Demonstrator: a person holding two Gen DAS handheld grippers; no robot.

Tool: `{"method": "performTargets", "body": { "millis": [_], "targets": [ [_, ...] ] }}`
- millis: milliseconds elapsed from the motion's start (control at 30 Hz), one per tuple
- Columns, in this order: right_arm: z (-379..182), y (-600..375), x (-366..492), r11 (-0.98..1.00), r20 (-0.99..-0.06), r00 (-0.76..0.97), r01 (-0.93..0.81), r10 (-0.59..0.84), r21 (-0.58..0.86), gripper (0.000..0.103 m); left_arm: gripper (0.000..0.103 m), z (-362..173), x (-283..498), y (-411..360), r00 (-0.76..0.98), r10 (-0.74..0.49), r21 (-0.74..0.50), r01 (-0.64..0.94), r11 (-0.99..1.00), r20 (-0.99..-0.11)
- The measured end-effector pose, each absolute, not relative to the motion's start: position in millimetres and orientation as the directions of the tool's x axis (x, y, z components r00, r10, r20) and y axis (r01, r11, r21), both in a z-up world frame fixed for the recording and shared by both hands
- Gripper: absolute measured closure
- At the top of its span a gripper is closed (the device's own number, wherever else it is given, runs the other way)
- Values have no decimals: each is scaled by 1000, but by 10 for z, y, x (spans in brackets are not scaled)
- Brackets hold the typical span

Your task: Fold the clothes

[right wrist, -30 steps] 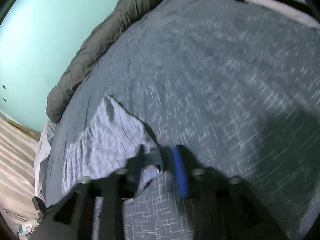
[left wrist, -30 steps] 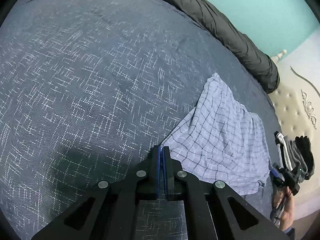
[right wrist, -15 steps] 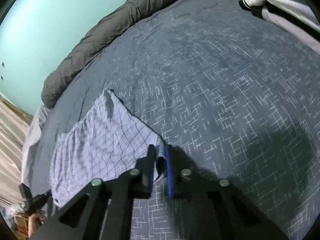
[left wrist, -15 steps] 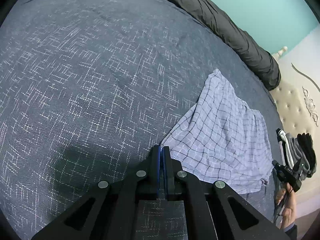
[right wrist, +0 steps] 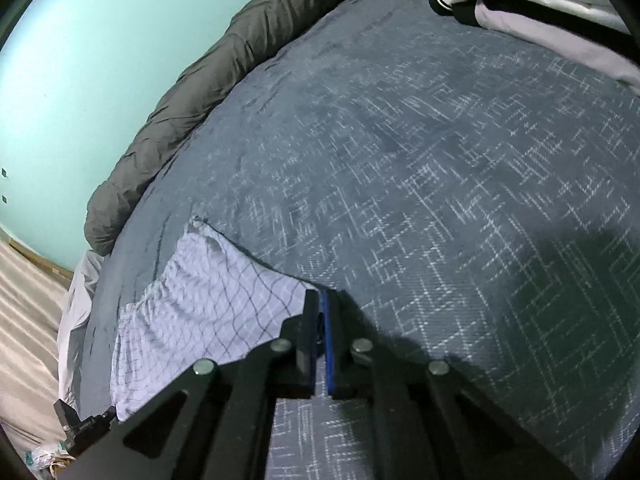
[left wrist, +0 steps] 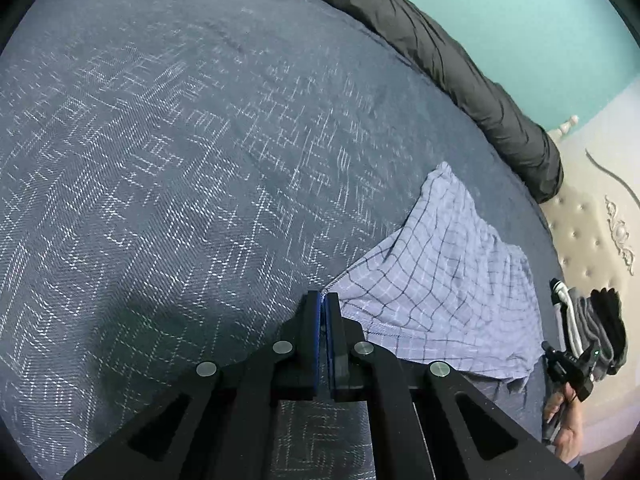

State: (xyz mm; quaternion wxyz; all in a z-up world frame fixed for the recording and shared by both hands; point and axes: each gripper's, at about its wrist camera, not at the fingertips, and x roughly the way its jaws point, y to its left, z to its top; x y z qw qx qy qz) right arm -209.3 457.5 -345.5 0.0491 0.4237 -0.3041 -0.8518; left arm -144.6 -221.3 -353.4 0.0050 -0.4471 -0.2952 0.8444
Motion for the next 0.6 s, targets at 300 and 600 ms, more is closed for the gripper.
{"method": "performTargets", "body": {
  "millis": [300,600],
  "targets": [
    [-3386,4584,-1978,-816,-717,-636,-233,-283,529,90,61,-3255,-1311,-2195,-627,146,-420,314,-852,-765],
    [-3001,3965,-1566,-850,-681,-642,-83,-353,520,73,60,-2994,-1381,-934,-579,317,-391,4,-920,-751]
  ]
}}
